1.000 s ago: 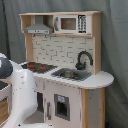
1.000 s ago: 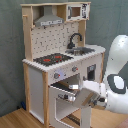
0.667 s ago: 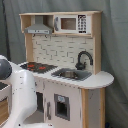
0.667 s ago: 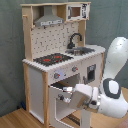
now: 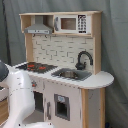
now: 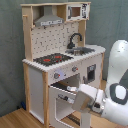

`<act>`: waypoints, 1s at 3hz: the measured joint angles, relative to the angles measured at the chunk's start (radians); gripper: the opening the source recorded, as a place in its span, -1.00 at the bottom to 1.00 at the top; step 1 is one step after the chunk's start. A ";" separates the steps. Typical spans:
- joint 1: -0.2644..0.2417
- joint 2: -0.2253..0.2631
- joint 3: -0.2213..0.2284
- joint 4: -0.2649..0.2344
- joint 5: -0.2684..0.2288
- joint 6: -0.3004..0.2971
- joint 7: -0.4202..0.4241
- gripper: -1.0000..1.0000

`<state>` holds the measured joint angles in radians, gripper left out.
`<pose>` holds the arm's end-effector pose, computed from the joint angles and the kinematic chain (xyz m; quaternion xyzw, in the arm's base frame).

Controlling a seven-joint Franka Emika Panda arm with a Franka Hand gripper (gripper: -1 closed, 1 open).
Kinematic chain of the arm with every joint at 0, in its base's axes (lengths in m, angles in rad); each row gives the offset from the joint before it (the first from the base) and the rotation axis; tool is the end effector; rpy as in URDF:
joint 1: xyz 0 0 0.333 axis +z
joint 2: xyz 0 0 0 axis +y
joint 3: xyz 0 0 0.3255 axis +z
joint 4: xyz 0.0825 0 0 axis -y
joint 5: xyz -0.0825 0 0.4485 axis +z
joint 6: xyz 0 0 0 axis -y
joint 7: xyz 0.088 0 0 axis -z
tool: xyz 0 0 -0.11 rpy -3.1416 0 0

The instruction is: Play with the kitchen

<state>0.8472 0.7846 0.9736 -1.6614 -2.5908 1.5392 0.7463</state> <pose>0.0364 0.7772 0.3705 0.3517 0.4869 0.7459 0.2878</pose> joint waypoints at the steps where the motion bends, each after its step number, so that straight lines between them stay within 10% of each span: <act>1: 0.035 0.014 -0.001 -0.002 0.036 -0.087 -0.002 1.00; 3: 0.083 0.084 0.001 0.001 0.073 -0.298 0.011 1.00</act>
<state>0.9307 0.8685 0.9746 -1.6609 -2.5178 1.2415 0.7570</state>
